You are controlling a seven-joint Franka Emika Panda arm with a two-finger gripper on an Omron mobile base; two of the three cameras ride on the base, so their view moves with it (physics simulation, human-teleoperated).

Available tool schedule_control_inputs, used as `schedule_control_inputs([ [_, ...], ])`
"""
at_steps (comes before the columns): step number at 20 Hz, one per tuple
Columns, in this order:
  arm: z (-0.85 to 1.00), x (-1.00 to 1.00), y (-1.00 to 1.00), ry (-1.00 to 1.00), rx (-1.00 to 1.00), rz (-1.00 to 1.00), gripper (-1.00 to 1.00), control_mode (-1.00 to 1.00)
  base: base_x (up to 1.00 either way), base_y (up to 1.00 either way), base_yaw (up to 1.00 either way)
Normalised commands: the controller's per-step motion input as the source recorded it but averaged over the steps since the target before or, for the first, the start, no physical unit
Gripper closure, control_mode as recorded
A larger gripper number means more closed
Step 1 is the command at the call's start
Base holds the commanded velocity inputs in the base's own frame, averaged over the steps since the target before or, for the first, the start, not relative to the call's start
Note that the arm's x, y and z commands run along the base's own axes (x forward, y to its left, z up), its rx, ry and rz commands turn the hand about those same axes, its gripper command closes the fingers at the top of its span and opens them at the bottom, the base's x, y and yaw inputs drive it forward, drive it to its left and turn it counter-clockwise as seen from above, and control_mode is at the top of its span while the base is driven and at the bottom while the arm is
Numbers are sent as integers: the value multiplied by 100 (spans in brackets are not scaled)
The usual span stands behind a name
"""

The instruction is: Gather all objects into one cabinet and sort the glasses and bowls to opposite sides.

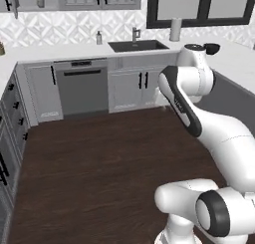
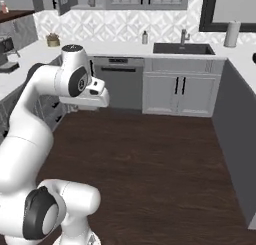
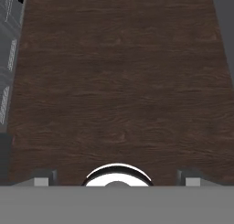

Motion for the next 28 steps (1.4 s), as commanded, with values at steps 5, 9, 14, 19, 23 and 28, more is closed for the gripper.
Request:
schedule_control_inputs([
  [5,0,0,0,0,0,0,-100,100,31,86,-4],
  [9,0,0,0,0,0,0,-100,100,25,100,0],
  [14,0,0,0,0,0,0,-100,100,48,65,5],
  [19,0,0,0,0,0,0,-100,100,96,6,7],
  [23,0,0,0,0,0,0,-100,100,100,8,8],
  [28,0,0,0,0,0,0,-100,100,96,31,9],
])
